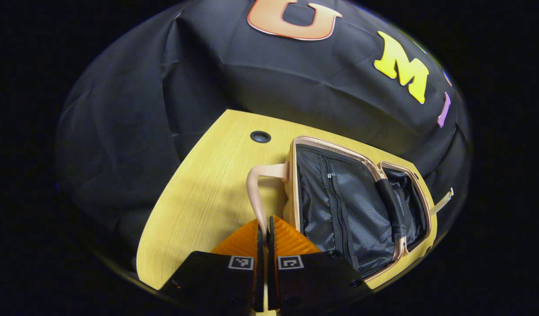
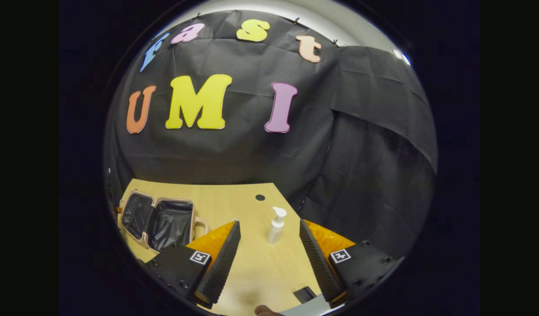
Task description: First open the suitcase, pack the skin care products into it, and then close the suitcase.
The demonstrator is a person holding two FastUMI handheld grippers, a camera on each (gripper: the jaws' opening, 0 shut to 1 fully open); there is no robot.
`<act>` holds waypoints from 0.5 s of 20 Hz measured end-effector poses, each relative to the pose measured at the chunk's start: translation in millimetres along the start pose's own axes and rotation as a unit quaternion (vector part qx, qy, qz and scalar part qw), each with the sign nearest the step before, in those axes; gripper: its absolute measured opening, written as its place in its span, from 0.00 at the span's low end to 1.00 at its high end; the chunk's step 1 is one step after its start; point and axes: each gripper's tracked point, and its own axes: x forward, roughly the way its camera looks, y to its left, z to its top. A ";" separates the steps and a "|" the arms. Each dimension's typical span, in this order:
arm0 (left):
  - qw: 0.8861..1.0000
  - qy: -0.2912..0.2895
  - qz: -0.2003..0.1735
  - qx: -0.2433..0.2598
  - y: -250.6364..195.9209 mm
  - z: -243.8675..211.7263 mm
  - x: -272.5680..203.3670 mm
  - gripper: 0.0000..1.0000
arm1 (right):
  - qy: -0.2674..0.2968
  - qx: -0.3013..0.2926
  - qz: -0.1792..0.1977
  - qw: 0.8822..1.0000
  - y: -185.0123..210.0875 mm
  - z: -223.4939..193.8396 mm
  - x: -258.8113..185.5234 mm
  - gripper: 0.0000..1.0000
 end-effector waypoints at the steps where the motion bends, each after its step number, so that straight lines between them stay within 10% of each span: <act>1: 1.000 0.005 0.007 -0.008 2.7 -3.4 -2.5 0.13 | 0.001 -0.002 0.003 1.000 0.9 -1.3 2.2 0.80; 2: 1.000 -0.004 0.017 -0.009 6.7 -0.1 -0.9 0.07 | 0.001 -0.005 0.005 1.000 2.4 -3.0 4.9 0.79; 4: 0.999 -0.019 0.029 -0.002 10.3 4.8 -11.0 0.24 | 0.004 -0.019 0.014 1.000 5.5 -8.9 12.0 0.79; 8: 0.997 -0.043 0.069 0.015 12.6 19.4 -42.5 0.82 | -0.001 -0.054 0.041 0.998 16.2 -13.7 26.7 0.79; 10: 0.995 -0.065 0.075 0.028 -2.2 30.9 -64.1 0.91 | -0.006 -0.058 0.059 0.997 17.5 -16.0 33.3 0.80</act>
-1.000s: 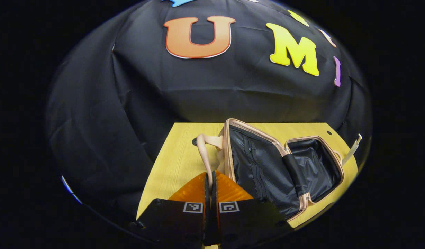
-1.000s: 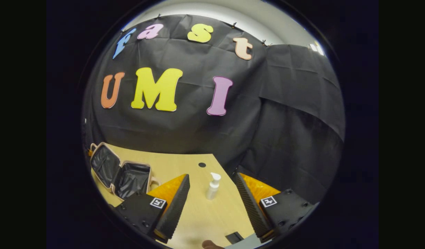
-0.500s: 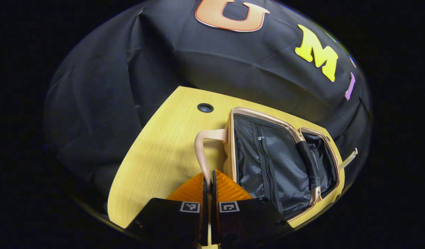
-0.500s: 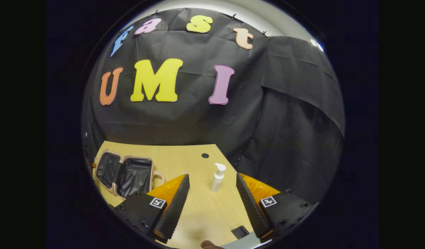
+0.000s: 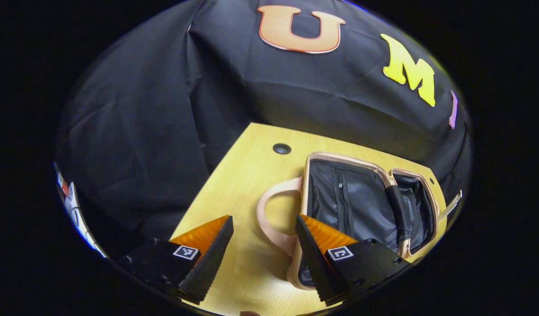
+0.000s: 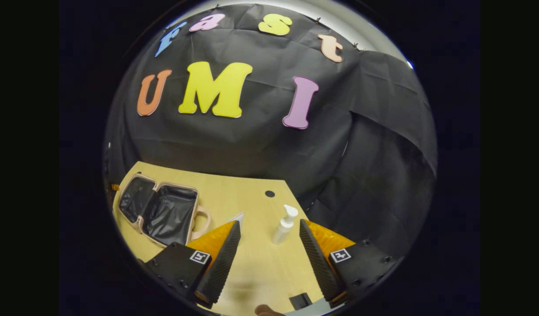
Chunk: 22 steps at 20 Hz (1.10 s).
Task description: First open the suitcase, pack the skin care products into it, and then close the suitcase.
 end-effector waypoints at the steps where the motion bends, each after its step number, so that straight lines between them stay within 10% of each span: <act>1: 1.000 -0.007 -0.005 0.003 -11.5 5.4 -12.3 0.93 | -0.003 -0.003 0.008 1.000 -0.9 -0.5 2.8 0.80; 12: 0.990 0.017 -0.114 0.079 -265.6 -37.4 -81.5 0.95 | -0.010 -0.058 0.092 0.994 -38.6 -36.0 38.9 0.82; 22: 0.957 0.069 -0.257 0.120 -509.5 -115.7 -111.5 0.95 | -0.003 -0.071 0.099 0.993 -134.3 -55.7 80.3 0.82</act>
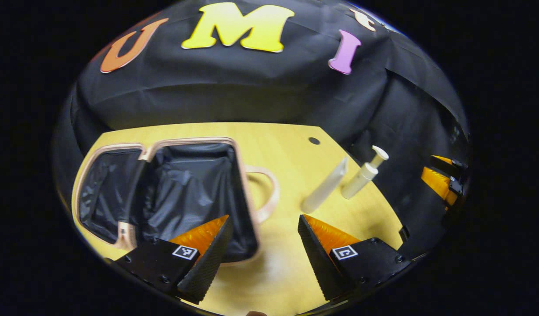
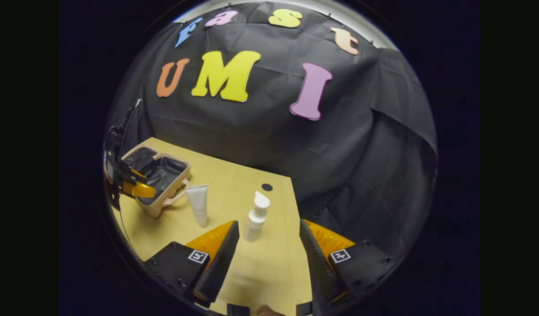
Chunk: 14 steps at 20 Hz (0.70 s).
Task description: First open the suitcase, pack the skin care products into it, and then close the suitcase.
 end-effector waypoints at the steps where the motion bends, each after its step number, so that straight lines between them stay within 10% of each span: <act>1: 1.000 0.003 -0.008 0.008 -16.0 -2.0 8.1 0.95 | 0.002 0.002 0.003 1.000 -8.4 -5.1 -0.5 0.81; 10: 0.998 0.022 -0.037 0.036 -78.1 4.5 109.7 0.93 | 0.045 0.002 0.037 0.998 -29.2 -50.4 25.3 0.82; 14: 0.999 0.025 -0.023 0.041 -73.0 6.1 131.8 0.73 | 0.052 0.007 0.049 0.997 -19.5 -55.2 38.6 0.82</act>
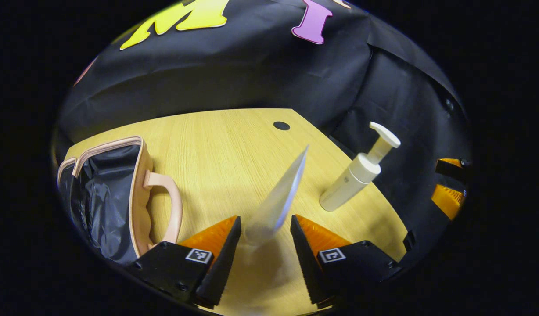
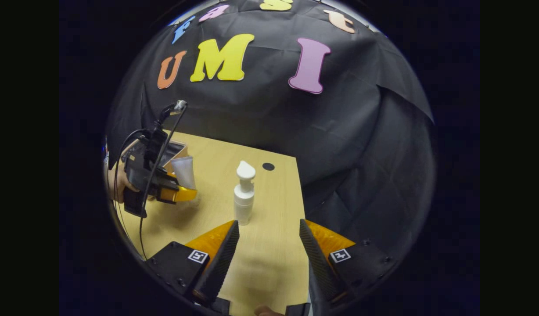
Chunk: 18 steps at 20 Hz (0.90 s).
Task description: First open the suitcase, pack the skin care products into it, and then close the suitcase.
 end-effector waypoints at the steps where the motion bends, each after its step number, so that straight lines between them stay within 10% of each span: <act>1: 1.000 0.006 0.002 -0.004 1.6 -2.3 2.4 0.63 | 0.000 0.002 0.004 1.000 3.2 0.2 4.9 0.82; 7: 1.000 0.002 0.013 -0.027 7.4 -3.1 -8.3 0.42 | -0.011 0.017 0.028 0.999 30.9 13.6 52.6 0.82; 18: 0.998 0.000 0.034 -0.049 22.4 -2.4 -107.1 0.37 | 0.012 0.035 0.023 0.999 65.1 4.7 142.2 0.71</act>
